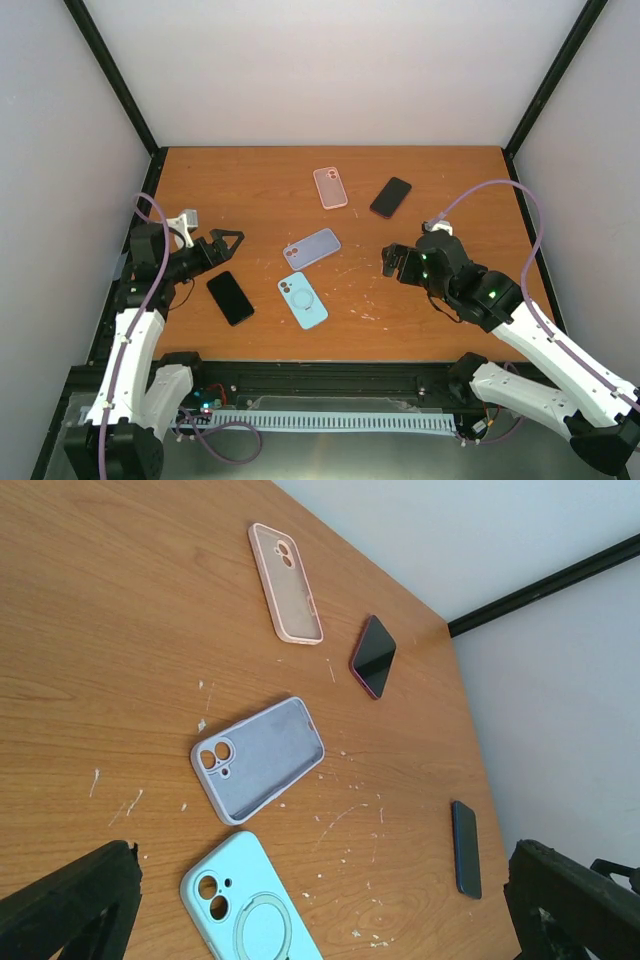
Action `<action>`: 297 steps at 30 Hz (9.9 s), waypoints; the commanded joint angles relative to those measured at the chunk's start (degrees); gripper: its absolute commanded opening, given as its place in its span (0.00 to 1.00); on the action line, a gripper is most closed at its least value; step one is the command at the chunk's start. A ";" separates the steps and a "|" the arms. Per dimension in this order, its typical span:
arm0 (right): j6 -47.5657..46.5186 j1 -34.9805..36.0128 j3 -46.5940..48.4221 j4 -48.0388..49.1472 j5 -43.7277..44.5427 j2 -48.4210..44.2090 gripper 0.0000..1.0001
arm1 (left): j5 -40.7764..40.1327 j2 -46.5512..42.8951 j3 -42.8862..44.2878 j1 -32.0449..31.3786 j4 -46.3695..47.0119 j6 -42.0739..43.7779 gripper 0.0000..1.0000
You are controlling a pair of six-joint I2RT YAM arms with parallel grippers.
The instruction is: Put the phone into the phone case
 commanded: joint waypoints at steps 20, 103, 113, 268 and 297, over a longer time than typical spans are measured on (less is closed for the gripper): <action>1.43 2.86 -6.79 10.16 -16.27 11.68 0.92 | -16.37 7.91 -5.52 0.60 -1.78 -12.06 1.00; 14.51 14.27 -15.90 69.82 -41.72 38.69 0.85 | 15.55 14.71 -18.34 -16.83 37.23 -23.33 0.00; 7.90 14.23 -17.37 48.85 -26.43 26.05 1.00 | 0.05 20.34 -6.33 -27.22 17.81 -16.23 0.00; 3.40 14.06 -18.37 42.06 -19.30 20.83 0.84 | -35.57 43.81 13.44 -26.02 -17.76 -24.35 0.92; 2.26 14.05 -22.26 38.70 -13.58 10.26 0.89 | -36.46 53.46 19.54 -29.36 -22.62 -30.56 0.96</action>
